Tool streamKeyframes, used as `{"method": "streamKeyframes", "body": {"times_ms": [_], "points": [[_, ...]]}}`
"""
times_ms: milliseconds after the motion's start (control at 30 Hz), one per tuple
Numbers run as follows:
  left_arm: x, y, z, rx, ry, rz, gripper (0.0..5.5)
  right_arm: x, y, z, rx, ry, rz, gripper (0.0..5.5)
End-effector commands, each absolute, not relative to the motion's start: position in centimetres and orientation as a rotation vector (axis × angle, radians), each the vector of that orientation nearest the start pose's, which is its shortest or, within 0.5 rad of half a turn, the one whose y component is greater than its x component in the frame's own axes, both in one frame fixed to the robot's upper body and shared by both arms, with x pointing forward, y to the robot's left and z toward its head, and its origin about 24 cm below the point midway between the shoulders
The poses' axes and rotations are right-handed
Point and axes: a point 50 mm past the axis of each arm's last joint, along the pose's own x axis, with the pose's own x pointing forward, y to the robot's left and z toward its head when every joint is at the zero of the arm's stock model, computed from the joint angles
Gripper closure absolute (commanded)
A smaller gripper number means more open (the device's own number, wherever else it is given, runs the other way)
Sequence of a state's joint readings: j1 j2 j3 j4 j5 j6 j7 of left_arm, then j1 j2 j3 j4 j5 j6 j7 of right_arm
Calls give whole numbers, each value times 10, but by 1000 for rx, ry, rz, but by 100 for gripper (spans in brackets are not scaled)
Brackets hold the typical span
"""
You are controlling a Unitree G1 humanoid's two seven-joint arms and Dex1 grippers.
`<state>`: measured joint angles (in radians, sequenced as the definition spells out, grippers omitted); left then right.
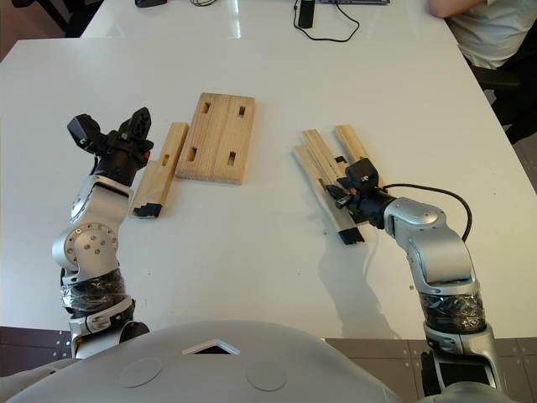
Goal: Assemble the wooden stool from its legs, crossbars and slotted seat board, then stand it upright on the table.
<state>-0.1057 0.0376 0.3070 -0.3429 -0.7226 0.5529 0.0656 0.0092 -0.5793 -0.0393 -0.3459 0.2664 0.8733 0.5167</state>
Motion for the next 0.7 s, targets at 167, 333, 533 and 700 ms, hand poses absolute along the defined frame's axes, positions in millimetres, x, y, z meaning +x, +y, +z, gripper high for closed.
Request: {"method": "streamKeyframes", "body": {"times_ms": [167, 333, 533, 700], "points": [[258, 189, 105, -628, 26, -8, 350, 238, -231, 77, -204, 578, 429, 366], [258, 188, 105, -631, 23, -8, 350, 237, -235, 68, -305, 597, 458, 319], [257, 189, 104, -632, 20, -6, 350, 232, -233, 62, -303, 621, 488, 319], [256, 188, 104, -634, 18, -4, 350, 227, -232, 58, -308, 642, 500, 319]]}}
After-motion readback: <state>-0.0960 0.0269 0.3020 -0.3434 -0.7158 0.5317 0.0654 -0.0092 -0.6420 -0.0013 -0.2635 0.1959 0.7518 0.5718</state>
